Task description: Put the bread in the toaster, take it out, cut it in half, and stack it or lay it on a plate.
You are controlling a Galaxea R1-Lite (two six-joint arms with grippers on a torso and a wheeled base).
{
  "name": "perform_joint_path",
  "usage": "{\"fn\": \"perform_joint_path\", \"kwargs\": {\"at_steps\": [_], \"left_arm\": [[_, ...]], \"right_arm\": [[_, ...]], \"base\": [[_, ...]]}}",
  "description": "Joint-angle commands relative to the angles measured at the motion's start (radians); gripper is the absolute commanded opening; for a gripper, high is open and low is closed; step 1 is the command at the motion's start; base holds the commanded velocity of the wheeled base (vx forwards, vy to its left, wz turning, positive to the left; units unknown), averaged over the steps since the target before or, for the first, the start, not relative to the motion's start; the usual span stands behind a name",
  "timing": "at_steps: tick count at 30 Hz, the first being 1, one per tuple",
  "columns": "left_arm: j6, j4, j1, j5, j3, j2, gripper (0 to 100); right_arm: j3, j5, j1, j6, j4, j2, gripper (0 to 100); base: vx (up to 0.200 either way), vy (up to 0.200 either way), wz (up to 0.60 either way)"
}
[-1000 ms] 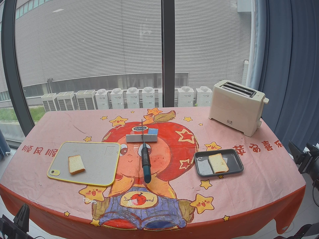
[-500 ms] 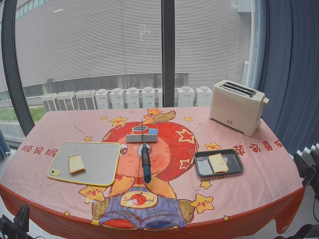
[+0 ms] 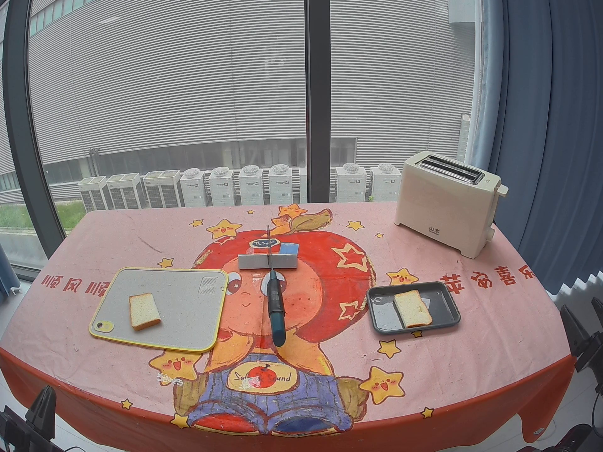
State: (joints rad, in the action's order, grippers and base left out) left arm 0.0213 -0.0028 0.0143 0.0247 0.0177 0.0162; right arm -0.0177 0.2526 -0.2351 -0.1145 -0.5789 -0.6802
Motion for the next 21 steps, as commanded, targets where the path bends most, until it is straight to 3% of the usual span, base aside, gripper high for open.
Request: {"fn": "perform_joint_path", "kwargs": {"at_steps": [1,7,12,21], "left_arm": [[0.000,0.000,0.000,0.000,-0.018,-0.016,0],[0.000,0.000,0.000,0.003,-0.018,-0.016,0],[-0.001,0.000,0.000,0.004,-0.018,-0.016,0],[0.000,0.000,0.000,0.004,-0.018,-0.016,0]], "right_arm": [[0.007,0.001,-0.004,0.004,0.094,0.117,100],[-0.005,-0.003,-0.003,0.062,0.292,0.291,100],[-0.024,-0.001,0.000,0.064,0.380,0.360,100],[-0.013,-0.003,0.039,0.065,0.396,0.412,100]], "base": [[0.000,0.000,0.00],[0.000,0.000,0.00],[0.000,0.000,0.00],[0.000,0.000,0.00]]}}
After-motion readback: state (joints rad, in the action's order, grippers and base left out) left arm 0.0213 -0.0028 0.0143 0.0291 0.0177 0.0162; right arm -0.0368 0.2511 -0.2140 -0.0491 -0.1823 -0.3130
